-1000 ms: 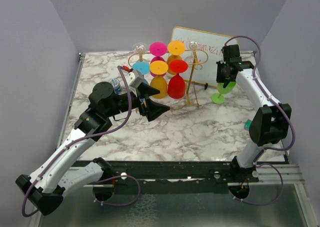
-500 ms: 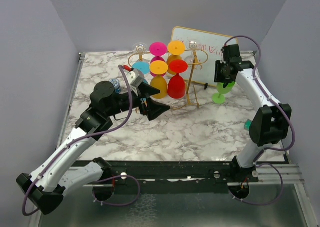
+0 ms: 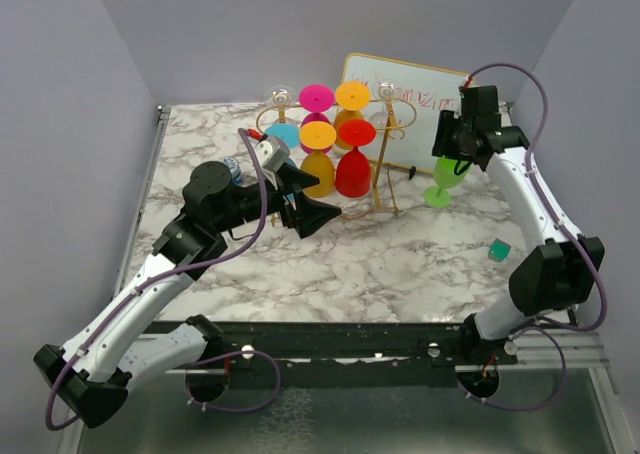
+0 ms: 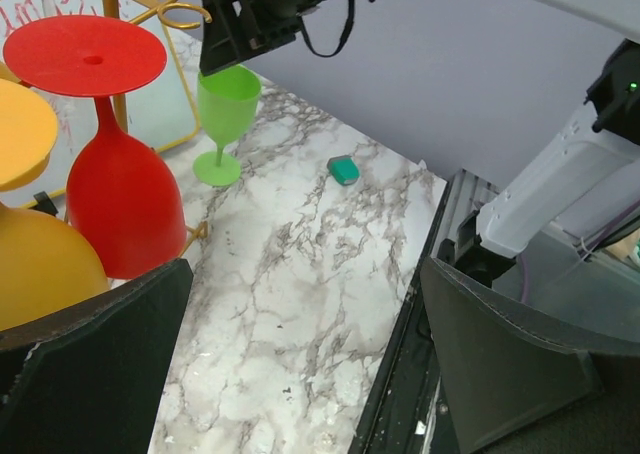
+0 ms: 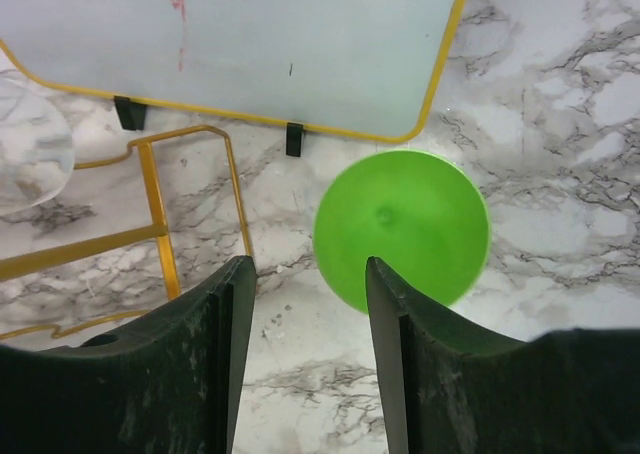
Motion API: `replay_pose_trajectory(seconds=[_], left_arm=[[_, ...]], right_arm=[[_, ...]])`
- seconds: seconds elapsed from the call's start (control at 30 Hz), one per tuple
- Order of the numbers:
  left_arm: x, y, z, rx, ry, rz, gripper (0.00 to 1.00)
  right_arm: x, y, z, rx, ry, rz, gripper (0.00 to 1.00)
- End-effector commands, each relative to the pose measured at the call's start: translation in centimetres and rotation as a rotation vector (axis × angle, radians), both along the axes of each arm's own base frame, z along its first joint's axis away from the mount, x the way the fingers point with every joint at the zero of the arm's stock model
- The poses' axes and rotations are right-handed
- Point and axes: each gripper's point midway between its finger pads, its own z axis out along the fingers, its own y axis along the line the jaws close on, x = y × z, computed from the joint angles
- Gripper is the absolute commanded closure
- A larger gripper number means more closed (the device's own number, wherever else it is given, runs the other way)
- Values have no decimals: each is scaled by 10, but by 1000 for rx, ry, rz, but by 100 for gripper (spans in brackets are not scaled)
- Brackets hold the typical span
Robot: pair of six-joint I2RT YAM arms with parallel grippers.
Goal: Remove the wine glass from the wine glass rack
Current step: Pick up the wine glass from the wine rack.
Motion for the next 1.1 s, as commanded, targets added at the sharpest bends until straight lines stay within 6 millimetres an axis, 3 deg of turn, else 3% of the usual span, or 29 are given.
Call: replay_pose_trajectory(seconds=[0.0,0.13,0.33,0.67,0.83,0.97,1.07], left_arm=[[7,1,7,-15,9,39,1],[12,2,8,-18,13,62,1],[23,1,12,-42,9,105,1],[37,18,26,-87,-10,238,1],[43,23,25,-82,5,290,1],[45,22,26,-91,5,294,1],[45,22,24,-91,5,293,1]], right_arm=[[-11,0,21,39,-81,-39,46],[-27,1,33,89,-106,-65,46],[-52,20,39,214,-139,-8,45],[-111,72,54,646,-142,38,41],[-135,115,60,941,-47,162,43],[-146,140,85,1175,-46,296,48],[-143,143,105,1215,-103,353,48]])
